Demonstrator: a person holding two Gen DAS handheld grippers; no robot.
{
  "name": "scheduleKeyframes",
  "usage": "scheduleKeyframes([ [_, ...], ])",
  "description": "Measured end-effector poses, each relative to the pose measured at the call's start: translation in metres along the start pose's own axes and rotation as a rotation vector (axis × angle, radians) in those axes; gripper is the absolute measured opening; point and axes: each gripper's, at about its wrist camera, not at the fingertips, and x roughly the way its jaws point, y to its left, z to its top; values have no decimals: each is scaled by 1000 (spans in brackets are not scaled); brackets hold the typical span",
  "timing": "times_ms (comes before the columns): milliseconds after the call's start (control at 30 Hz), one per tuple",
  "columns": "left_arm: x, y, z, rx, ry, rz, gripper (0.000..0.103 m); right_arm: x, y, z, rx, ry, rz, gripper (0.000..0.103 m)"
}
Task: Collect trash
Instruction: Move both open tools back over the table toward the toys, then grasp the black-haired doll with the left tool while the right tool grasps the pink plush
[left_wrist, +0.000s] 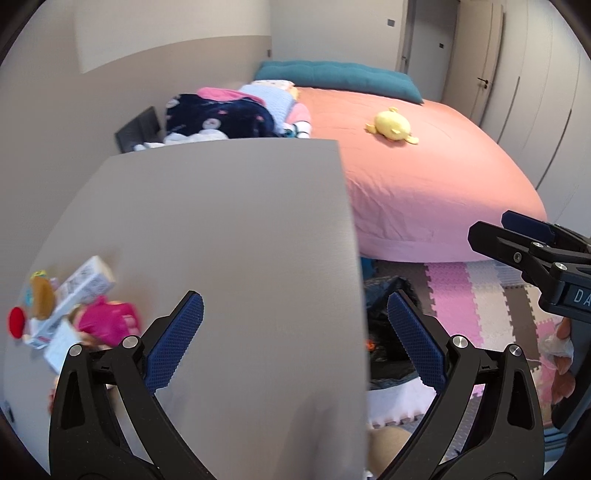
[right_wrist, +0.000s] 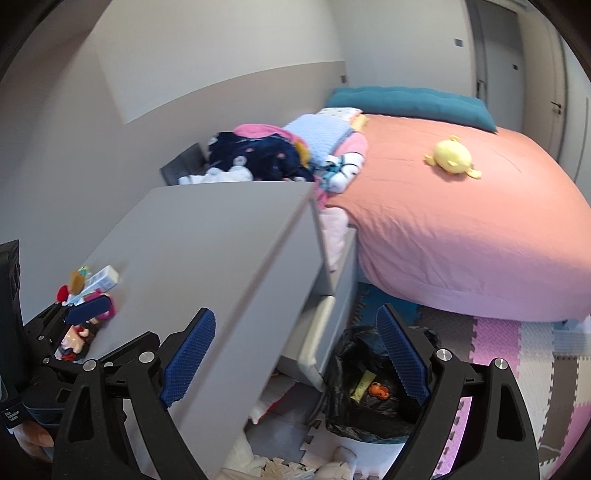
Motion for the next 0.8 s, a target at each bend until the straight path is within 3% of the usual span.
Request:
scheduleKeyframes([
  [567, -41, 101, -42, -128, -9, 143, 97, 24, 109, 3, -142, 27, 139, 89],
  [800, -38, 134, -64, -199, 16, 160, 97, 37, 142, -4, -183, 47, 193, 89],
])
